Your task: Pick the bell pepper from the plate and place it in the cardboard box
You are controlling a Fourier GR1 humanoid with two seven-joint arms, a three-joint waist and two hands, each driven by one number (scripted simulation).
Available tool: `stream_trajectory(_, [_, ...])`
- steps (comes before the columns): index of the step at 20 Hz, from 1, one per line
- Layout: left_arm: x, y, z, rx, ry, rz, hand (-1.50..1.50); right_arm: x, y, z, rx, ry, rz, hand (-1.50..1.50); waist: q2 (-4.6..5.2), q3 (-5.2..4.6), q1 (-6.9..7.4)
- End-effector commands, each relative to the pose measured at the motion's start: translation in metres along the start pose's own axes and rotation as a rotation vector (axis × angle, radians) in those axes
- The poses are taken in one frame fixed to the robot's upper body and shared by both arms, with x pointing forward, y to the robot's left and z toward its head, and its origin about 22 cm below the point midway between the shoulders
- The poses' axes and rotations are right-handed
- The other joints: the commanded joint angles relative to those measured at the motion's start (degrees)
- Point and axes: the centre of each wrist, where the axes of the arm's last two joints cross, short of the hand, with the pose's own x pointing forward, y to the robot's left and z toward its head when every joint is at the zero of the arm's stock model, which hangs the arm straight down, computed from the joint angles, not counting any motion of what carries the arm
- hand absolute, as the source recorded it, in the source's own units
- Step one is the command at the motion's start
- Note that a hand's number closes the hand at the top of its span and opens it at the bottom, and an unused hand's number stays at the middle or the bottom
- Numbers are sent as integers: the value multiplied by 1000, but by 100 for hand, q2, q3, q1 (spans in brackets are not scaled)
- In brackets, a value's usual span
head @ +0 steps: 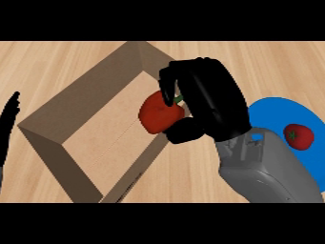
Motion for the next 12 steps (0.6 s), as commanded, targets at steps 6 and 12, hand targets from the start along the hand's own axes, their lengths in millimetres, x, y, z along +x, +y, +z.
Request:
stream_trajectory(6, [17,-16,-11,-27,1,12,0,42,19,-69,53,90,-149,150,46,2,106])
stream_trajectory(12, [-2,-8,-5,-14,-14,-5,0,31,51,-101,63,137,-162,150,52,0,169])
